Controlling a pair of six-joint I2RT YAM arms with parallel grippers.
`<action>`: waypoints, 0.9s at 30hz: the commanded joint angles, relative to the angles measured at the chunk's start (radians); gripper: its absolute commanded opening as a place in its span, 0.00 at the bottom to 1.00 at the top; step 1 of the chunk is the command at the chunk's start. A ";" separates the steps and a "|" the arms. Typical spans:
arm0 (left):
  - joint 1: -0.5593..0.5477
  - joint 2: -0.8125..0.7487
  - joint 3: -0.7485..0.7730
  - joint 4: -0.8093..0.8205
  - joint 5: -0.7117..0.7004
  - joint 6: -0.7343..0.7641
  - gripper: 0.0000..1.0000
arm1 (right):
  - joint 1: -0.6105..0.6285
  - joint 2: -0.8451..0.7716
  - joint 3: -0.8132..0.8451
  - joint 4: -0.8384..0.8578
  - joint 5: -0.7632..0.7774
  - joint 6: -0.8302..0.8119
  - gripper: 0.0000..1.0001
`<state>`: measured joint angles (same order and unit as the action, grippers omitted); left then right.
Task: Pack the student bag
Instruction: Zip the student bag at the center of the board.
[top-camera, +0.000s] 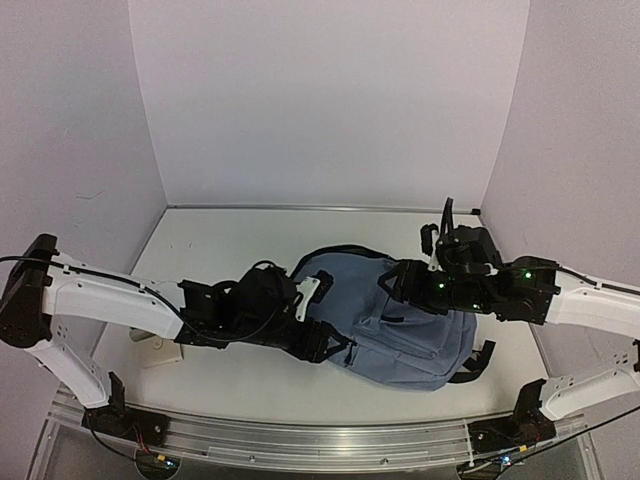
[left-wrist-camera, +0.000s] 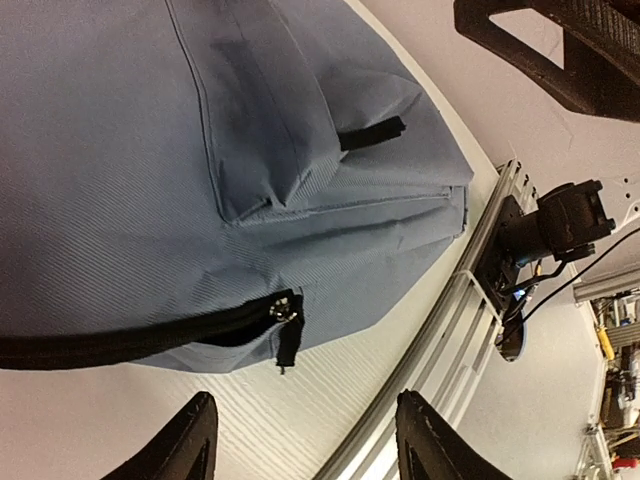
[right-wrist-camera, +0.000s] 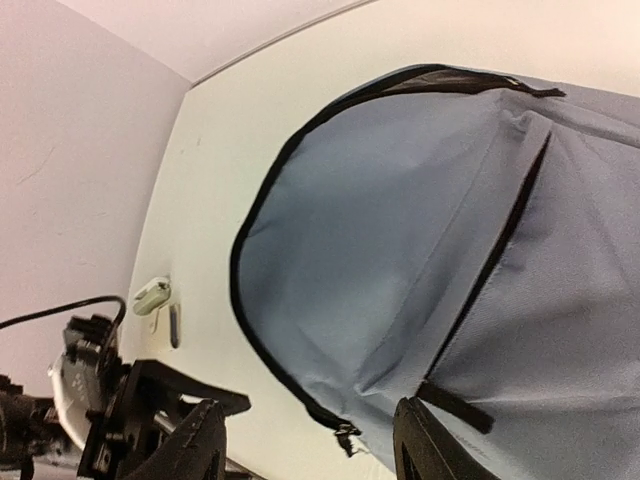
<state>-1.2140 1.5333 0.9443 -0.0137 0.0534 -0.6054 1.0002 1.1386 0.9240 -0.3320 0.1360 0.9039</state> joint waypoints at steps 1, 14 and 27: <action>-0.032 0.107 0.076 0.020 -0.002 -0.107 0.56 | -0.012 -0.002 -0.016 -0.007 0.045 -0.007 0.56; -0.032 0.297 0.251 -0.117 -0.006 -0.131 0.44 | -0.017 -0.022 -0.042 -0.006 0.049 -0.013 0.55; -0.032 0.389 0.381 -0.263 -0.157 -0.183 0.15 | -0.020 -0.080 -0.080 -0.005 0.046 -0.003 0.55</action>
<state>-1.2495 1.8980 1.2467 -0.2167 -0.0010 -0.7662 0.9859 1.0851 0.8604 -0.3517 0.1642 0.8972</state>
